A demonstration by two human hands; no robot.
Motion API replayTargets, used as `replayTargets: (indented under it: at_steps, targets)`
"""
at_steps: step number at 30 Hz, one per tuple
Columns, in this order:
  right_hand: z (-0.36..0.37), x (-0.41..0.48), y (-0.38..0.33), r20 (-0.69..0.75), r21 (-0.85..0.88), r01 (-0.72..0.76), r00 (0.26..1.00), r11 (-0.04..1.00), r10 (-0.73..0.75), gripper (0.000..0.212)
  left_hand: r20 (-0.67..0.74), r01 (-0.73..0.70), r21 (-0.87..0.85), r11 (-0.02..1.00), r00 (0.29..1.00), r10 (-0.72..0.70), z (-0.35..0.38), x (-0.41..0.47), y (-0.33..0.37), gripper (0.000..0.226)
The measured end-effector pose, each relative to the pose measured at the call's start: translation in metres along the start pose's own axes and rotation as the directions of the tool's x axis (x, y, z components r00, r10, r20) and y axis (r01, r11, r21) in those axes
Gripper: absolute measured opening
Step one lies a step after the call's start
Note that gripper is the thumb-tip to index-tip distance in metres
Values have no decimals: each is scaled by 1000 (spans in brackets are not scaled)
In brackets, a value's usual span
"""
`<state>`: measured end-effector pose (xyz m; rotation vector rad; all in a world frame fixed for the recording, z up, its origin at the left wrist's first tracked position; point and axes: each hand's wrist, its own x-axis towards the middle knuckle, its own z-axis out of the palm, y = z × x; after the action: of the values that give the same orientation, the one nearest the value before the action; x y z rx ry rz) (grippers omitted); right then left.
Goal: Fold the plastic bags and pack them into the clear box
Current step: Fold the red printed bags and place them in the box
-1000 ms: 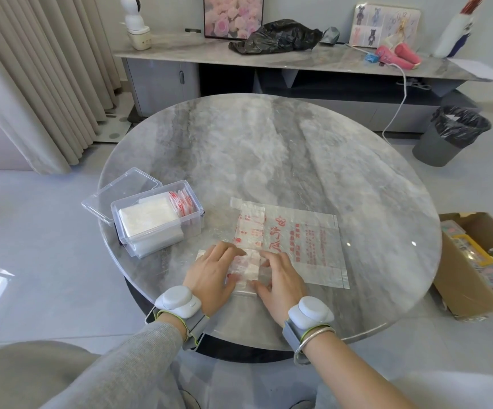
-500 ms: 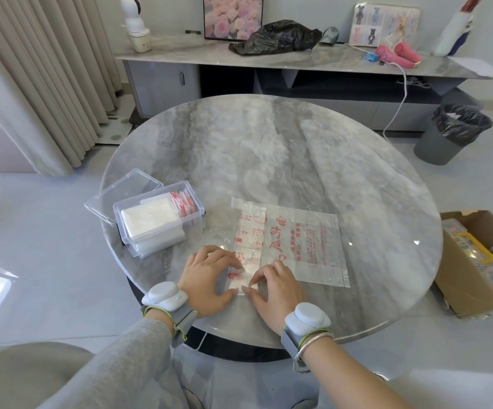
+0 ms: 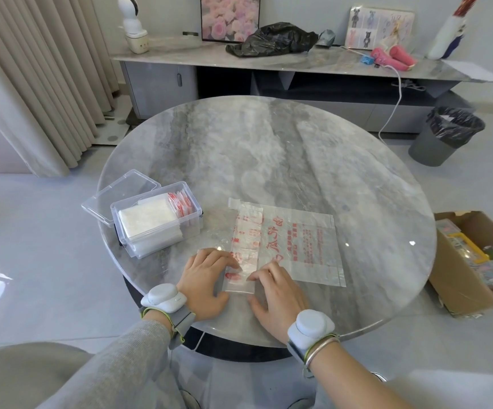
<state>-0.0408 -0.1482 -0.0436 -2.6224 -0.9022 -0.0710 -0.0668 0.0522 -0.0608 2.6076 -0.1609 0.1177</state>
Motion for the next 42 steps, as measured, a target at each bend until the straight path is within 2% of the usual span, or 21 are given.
replayTargets:
  at_steps: [2, 5, 7, 12, 17, 22, 26, 30, 32, 38, 40, 42]
  targets:
    - [-5, 2, 0, -10, -99, 114, 993, 989, -116, 30, 6, 3, 1, 1000, 1000, -3, -1, 0, 1, 59]
    - [1, 6, 0, -65, -254, 270, 953, 929, -294, 17, 7, 0, 3, 1000, 1000, 0, -2, 0, 2, 59]
    - [9, 8, -1, -108, -334, 298, 930, 894, -351, 5, 0, -2, -3, 1000, 1000, 2, -2, 0, 2, 58]
    - [20, 11, 2, -210, -346, 279, 907, 896, -364, 14, -43, -16, -39, 999, 999, 14, -3, 0, 0, 58]
    - [9, 10, 3, -228, -175, 225, 938, 959, -262, 11, -28, -21, -30, 999, 999, 20, -10, -4, 2, 64]
    - [-12, 6, -3, -166, 66, 43, 986, 997, -32, 19, 15, -141, 51, 989, 990, 140, -12, -15, 4, 71]
    - [-25, -1, -9, -93, 198, -101, 988, 975, 121, 19, 11, -213, 109, 971, 977, 213, -7, -18, 4, 60]
    - [-37, -12, -14, -45, 174, -123, 990, 977, 132, 24, 12, -185, 48, 981, 983, 185, -4, -19, 8, 48]
    - [-41, -18, -15, -67, 168, -105, 991, 980, 118, 29, 16, -181, 26, 983, 983, 180, -2, -21, 10, 41]
    - [-46, -25, -15, -113, 206, -101, 985, 973, 127, 24, -16, -190, 6, 982, 982, 190, 2, -30, 23, 26]
    - [-48, -23, -14, -97, 234, -126, 984, 964, 152, 18, -1, -135, -67, 989, 991, 136, 2, -33, 32, 30]
    - [-48, -20, -13, -83, 279, -161, 978, 947, 191, 11, 82, -24, -149, 989, 996, 37, 3, -37, 39, 33]
